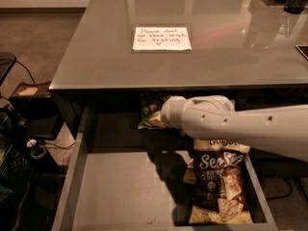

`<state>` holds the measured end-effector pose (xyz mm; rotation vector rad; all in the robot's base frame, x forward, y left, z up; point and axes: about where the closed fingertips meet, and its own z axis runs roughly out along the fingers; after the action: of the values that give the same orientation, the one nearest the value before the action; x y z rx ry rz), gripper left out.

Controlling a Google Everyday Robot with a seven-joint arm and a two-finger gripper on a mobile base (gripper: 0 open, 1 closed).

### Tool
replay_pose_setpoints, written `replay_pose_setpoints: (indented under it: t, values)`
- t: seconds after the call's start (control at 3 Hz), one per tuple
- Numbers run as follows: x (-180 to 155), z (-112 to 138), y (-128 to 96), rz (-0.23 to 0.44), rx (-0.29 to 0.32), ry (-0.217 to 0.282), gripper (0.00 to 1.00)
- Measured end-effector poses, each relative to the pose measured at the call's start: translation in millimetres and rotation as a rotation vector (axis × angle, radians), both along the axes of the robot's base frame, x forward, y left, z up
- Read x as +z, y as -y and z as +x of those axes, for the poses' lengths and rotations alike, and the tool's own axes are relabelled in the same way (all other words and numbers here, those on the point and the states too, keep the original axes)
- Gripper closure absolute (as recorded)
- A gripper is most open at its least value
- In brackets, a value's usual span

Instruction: Pick green jalapeno chip bag from bottom drawer and place on counter

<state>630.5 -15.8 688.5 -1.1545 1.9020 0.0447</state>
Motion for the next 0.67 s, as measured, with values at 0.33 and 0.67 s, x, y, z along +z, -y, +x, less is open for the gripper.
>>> replay_pose_setpoints:
  t: [0.33,0.67]
  values:
    - [-11,19,7,-0.012,-0.04,0.003,0.36]
    - [-28,29,1,-0.015,-0.069,-0.011,0.35]
